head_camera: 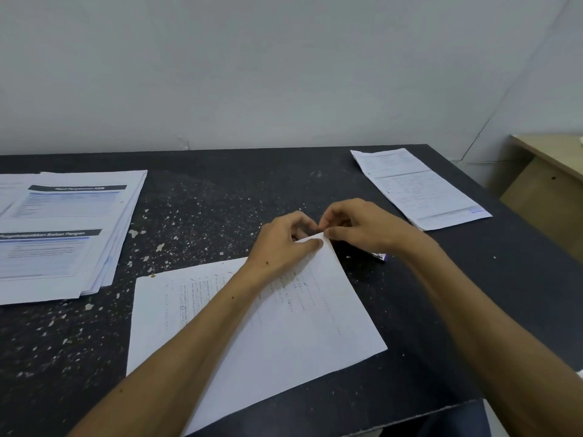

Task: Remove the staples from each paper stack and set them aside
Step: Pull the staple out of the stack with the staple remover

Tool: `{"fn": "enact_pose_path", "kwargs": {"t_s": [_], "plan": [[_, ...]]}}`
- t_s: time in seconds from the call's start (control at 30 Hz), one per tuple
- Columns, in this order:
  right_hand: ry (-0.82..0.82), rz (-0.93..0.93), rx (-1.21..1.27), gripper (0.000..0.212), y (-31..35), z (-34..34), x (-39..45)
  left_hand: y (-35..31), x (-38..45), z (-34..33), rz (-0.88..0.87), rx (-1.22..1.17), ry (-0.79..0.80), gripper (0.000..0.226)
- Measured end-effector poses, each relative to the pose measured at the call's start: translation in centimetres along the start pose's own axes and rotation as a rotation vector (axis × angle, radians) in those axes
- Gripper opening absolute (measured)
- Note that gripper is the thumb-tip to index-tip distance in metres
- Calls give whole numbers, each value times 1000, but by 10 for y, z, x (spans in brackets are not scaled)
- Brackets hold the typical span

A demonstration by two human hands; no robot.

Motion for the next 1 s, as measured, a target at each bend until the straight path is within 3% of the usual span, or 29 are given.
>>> {"fn": "enact_pose_path", "kwargs": {"t_s": [0.13,0.27,0.53,0.77,0.9,1.0], "plan": [[-28,-27,72,27,-5,-6,-8,-5,-5,2,-48,-69,13,19],[-107,-53,117,30,-5,-9,-13,-9,-7,3,-152,-68,-4,17],[-252,-44,239,22,-9,-10,-21,-22,-9,2,-463,296,-181,9],[-324,-67,421,12,-12,-11,-29,-29,-13,-1,-469,287,-192,4],[-286,-140,637,5,-14,-18,-33,-30,-15,3,-411,177,-224,7],[-262,-164,618,4,-14,-21,-33,-28,-14,5,-366,91,-217,11]]}}
Point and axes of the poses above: each hand's wrist, its own x-axis towards the middle knuckle, its own z-axis out of the back of the hand, y = z × x, the point moved 7 cm from there along x, towards the middle knuckle, and after that the axes turned 4 degrees about -x, right-handed, at the moved point
